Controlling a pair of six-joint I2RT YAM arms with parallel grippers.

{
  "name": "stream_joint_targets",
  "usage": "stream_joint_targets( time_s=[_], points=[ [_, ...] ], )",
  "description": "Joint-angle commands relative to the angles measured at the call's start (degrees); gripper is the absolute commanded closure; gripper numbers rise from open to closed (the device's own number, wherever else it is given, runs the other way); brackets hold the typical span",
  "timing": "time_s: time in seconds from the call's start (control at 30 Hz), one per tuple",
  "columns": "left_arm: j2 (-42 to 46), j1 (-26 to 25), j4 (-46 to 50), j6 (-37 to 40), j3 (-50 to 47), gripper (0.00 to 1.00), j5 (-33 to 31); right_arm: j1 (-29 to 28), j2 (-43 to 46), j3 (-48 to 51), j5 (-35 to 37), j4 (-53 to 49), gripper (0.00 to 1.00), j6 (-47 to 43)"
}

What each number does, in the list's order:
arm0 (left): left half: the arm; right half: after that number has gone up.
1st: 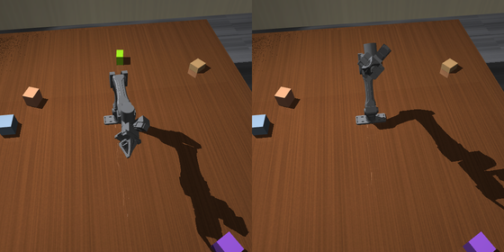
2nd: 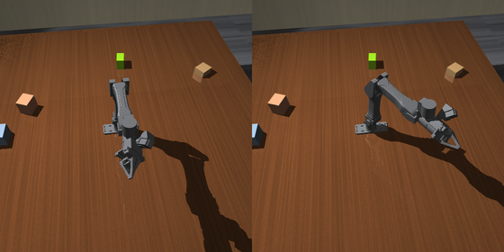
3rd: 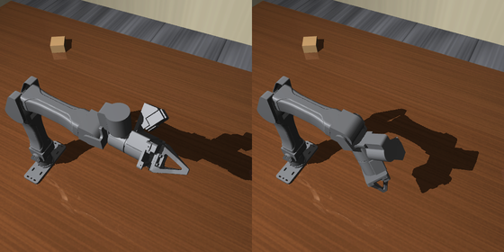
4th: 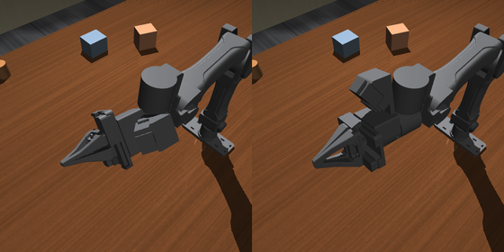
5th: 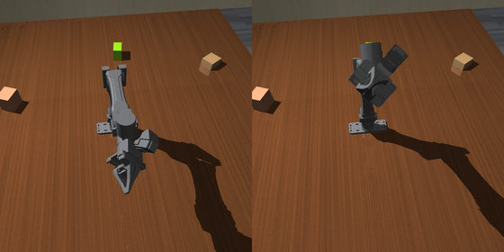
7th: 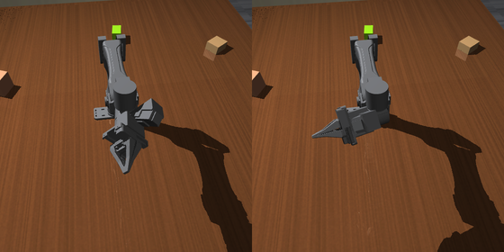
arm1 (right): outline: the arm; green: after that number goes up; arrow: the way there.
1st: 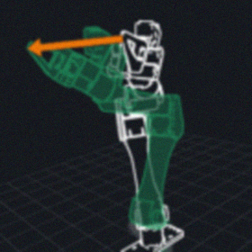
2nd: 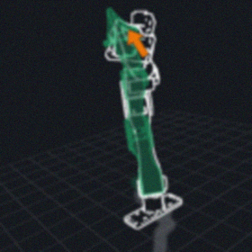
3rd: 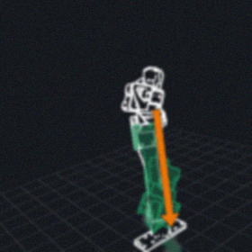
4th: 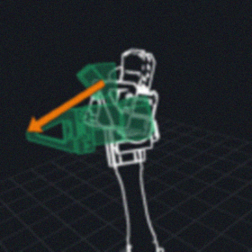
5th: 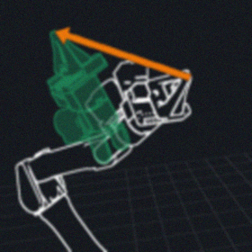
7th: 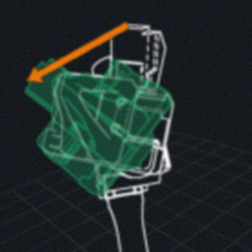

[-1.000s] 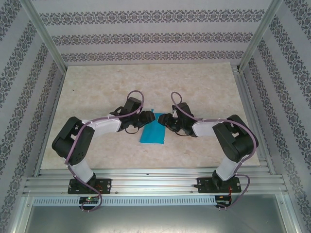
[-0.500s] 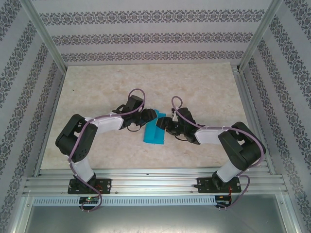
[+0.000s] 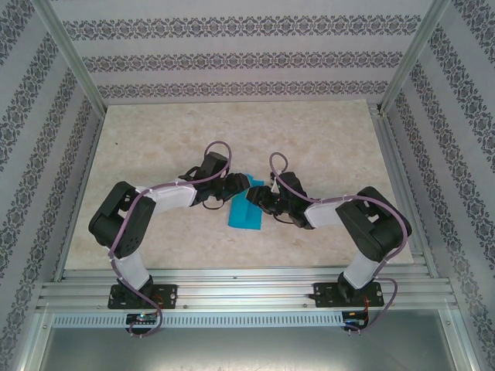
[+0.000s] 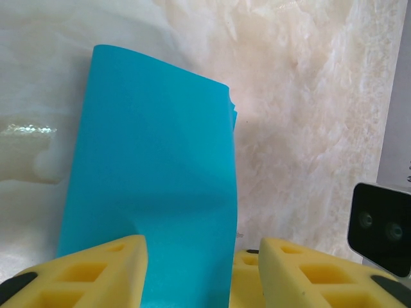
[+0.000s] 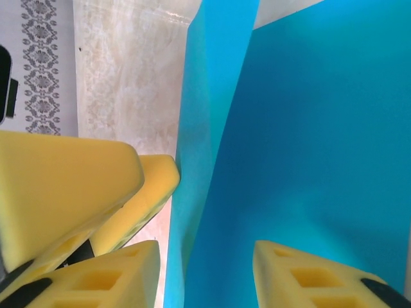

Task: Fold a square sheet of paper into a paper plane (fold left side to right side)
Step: First fold in half a square sheet of paper at the center of the table.

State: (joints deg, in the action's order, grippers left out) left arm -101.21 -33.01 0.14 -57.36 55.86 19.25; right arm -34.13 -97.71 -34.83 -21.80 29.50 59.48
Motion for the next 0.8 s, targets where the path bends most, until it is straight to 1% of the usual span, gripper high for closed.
stream_joint_targets(
  time_s=[0.0, 0.03, 0.1, 0.2, 0.43, 0.53, 0.63, 0.77],
  points=[
    [-0.28, 0.47, -1.46, -0.64, 1.6, 0.5, 0.95, -0.26, -1.0, -1.26, -1.01, 4.31, 0.67, 1.49],
    [-0.28, 0.45, -1.54, -0.66, 1.48, 0.5, 1.09, -0.32, -1.1, -1.29, -1.05, 4.39, 0.71, 1.52],
    [-0.09, 0.45, -1.72, -0.48, 1.41, 0.5, 1.31, -0.2, -1.21, -1.25, -1.02, 4.35, 0.82, 1.63],
    [1.44, 0.49, -0.99, 0.96, 1.5, 0.5, 1.11, 0.24, -1.08, -0.77, -0.96, 4.21, 1.0, 1.52],
    [7.69, 2.48, 8.31, 8.11, 3.3, 0.48, -1.87, 1.59, 0.18, -0.33, -0.72, 0.55, 1.0, -0.85],
    [9.35, 3.49, 12.77, 11.14, 3.08, 0.44, -3.83, 2.46, 1.23, -0.41, -0.69, -2.18, 1.0, -2.3],
    [8.39, 3.64, 15.46, 14.07, 2.96, 0.41, -3.8, 3.27, 1.81, -0.5, -0.92, -4.61, 1.0, -3.41],
    [5.02, 3.16, 14.49, 15.96, 2.89, 0.39, -1.67, 3.63, 2.08, -0.26, -1.16, -5.72, 1.0, -3.77]
  ],
)
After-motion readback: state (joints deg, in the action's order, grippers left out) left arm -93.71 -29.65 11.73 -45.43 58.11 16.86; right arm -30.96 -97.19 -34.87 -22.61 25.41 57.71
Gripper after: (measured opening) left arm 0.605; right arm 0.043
